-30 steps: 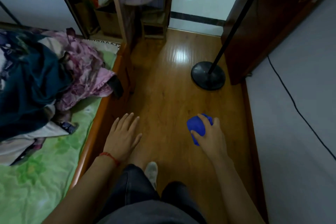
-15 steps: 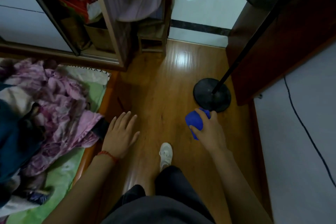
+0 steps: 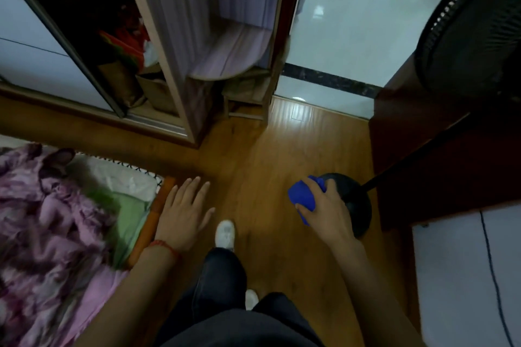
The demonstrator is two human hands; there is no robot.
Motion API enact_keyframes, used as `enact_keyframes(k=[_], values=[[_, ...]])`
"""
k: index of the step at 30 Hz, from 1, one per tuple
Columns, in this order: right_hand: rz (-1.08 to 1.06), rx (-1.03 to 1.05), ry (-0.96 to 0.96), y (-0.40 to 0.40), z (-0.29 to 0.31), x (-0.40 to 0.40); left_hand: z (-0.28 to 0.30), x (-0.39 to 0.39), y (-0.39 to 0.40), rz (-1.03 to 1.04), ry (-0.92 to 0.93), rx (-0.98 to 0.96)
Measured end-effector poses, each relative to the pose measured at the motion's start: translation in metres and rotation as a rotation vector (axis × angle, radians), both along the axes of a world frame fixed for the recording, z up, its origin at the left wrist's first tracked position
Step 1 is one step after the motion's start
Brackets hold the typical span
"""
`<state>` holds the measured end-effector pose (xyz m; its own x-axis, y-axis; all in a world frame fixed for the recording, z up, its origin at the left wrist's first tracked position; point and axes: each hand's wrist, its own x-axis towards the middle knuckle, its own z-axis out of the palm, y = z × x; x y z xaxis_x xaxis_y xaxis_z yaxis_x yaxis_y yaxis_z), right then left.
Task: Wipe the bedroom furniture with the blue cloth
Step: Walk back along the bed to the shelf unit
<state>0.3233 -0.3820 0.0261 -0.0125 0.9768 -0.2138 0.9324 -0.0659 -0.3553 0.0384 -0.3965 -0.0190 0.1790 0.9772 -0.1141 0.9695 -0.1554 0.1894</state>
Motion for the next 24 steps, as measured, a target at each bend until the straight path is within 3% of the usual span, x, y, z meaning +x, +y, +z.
enact_keyframes(k=[15,20,24], values=[[0.013,-0.008,0.116,0.306,0.002,-0.04,0.014,-0.036,0.3,0.033,0.009,-0.01],[0.071,0.011,0.195,0.385,0.003,-0.049,0.012,-0.042,0.361,0.113,0.011,-0.02],[0.159,-0.06,0.139,0.453,-0.01,-0.054,0.004,-0.042,0.392,0.233,0.01,-0.053]])
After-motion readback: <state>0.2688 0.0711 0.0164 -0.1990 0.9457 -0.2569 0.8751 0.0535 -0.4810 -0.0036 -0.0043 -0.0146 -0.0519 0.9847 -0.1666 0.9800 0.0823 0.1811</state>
